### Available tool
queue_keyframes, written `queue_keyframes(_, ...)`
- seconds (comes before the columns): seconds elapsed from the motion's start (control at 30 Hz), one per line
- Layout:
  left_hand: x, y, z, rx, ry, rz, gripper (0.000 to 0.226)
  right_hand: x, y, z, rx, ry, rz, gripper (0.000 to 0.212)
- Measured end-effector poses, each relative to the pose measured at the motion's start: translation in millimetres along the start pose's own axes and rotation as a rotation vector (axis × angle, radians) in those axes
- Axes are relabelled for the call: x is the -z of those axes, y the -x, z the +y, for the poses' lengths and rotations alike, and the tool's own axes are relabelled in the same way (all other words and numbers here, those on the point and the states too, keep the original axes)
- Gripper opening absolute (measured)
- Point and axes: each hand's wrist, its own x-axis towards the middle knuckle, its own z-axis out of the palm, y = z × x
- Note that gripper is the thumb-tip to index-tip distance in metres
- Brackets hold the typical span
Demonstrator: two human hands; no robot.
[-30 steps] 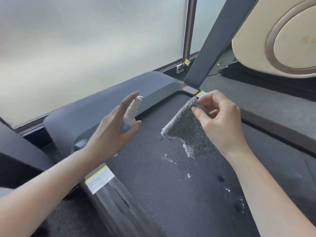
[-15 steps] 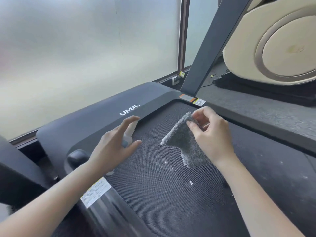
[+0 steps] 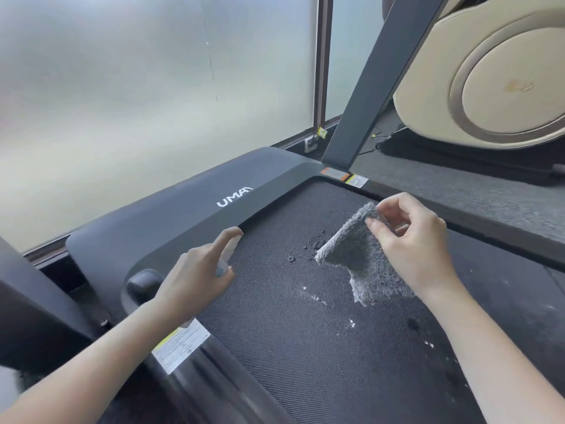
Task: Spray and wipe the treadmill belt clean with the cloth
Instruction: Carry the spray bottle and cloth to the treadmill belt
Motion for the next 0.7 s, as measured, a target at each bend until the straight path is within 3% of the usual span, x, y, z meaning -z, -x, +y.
queue_keyframes(0.33, -8, -5, -15, 0.058, 0.027, 0.003, 0.056, -5, 0, 2, 0.008, 0.042, 0.011, 0.01)
queue_keyframes(0.5, -18, -26, -4, 0.01, 0.128, -0.036, 0.055, -7, -2, 3, -0.001, 0.051, -0.002, 0.01)
queue_keyframes(0.7, -29, -44, 5, 0.115, 0.316, 0.059, 0.05, -3, -8, 8, -0.012, 0.075, 0.019, 0.011)
